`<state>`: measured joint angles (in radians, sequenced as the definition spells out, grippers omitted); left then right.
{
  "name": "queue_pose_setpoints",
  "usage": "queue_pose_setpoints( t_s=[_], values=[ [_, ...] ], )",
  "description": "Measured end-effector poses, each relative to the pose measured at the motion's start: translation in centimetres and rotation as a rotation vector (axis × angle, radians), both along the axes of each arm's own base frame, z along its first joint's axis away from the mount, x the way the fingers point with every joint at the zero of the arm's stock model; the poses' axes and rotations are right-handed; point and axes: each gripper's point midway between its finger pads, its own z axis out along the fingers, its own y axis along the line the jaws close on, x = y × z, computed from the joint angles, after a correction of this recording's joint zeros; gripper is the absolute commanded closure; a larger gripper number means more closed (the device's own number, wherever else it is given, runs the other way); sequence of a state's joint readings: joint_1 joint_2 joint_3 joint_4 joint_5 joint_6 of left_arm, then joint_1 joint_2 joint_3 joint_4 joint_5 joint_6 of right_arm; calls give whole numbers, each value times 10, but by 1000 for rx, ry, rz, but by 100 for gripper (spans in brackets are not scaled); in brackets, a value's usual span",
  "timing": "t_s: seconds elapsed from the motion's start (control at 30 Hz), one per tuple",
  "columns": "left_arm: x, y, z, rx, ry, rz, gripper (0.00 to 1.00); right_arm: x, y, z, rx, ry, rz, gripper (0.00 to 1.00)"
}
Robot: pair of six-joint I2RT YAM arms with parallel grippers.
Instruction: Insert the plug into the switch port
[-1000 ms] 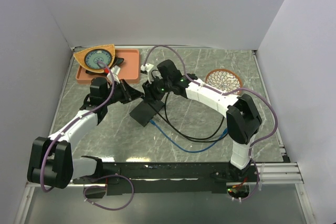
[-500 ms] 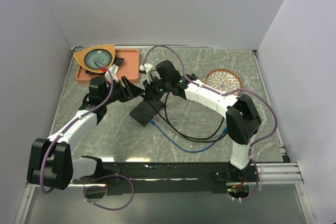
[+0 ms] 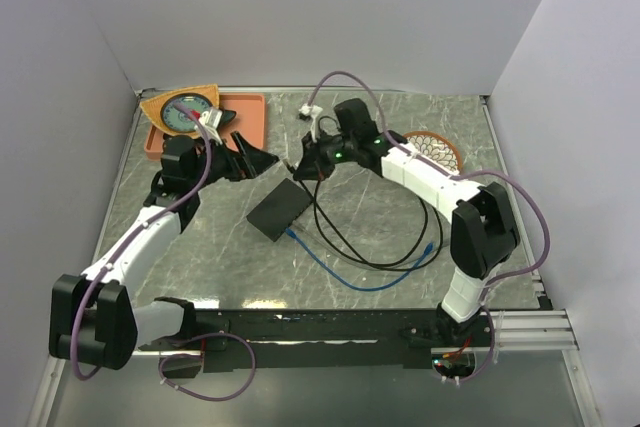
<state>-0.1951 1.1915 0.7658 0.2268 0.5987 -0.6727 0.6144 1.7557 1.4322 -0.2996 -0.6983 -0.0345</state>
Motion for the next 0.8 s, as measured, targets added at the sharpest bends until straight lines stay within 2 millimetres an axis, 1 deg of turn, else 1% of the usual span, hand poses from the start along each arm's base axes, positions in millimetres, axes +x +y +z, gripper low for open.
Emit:
queue_pose_setpoints(
  t_s=[0.1,0.2,0.27,0.3,0.4,0.43,0.53,0.57,0.67,0.8],
  values=[
    [-8,-2,4,-11,-37,-29,4,-3,-8,14,67,32,53,100],
    [-19,-6,10,-31,-88,-72,1,-15,-11,25,133,75,135,100],
    [-25,-9,15,-49,-120,-103,5,-22,-12,29,161,97,173,100],
    [-28,-11,18,-62,-131,-120,7,-26,-13,32,177,109,197,100],
    [-36,-16,27,-95,-166,-173,20,-37,-13,40,214,140,256,100],
    [-39,-18,32,-109,-180,-198,26,-40,-12,42,225,147,272,100],
    [-44,-23,39,-135,-206,-250,34,-45,-12,46,247,163,298,100],
    [-46,-25,40,-142,-208,-267,35,-47,-12,48,253,169,304,100],
    [-48,-29,38,-153,-193,-297,43,-48,-11,51,265,182,311,100],
    [-51,-34,34,-158,-178,-324,48,-49,-11,53,273,192,314,100]
  ],
)
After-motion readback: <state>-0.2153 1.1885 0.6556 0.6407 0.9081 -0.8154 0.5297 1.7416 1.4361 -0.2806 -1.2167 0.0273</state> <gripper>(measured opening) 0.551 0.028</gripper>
